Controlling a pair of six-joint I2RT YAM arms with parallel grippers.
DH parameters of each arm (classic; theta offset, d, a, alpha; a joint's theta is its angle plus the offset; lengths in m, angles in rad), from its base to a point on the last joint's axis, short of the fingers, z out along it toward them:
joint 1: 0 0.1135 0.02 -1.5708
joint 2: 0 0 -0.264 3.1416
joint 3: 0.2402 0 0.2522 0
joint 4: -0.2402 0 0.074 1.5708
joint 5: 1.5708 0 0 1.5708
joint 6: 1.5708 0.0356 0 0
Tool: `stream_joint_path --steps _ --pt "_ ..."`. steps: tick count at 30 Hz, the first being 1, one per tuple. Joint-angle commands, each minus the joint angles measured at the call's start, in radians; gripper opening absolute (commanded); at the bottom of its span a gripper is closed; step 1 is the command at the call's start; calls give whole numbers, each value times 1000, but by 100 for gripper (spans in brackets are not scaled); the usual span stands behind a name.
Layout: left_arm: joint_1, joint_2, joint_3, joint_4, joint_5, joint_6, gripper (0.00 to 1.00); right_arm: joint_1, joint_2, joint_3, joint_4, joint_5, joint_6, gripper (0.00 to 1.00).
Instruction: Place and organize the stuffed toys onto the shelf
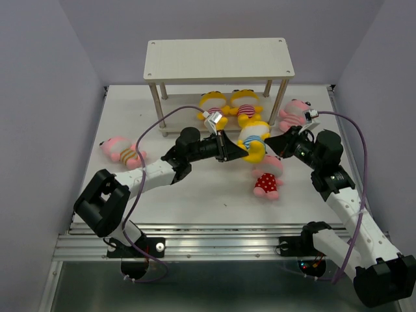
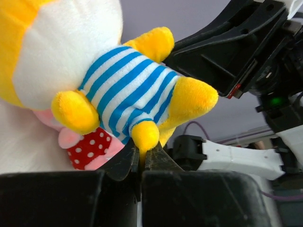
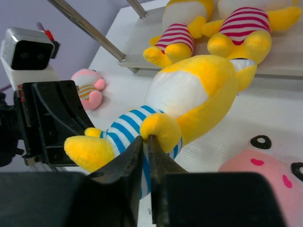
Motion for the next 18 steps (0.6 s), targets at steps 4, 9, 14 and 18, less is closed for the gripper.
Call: stream_joint_path --steps 4,9,14,18 --pt "-6 -160 -12 -131 -72 488 0 9 -14 18 8 62 -2 51" --pt "-6 -269 -18 -306 -156 780 0 9 -29 16 5 107 7 93" --pt "-3 -426 -105 -396 -312 985 0 9 -78 15 -59 187 -14 100" --pt "11 -475 -125 -467 -372 1118 0 9 -92 7 -67 208 -17 100"
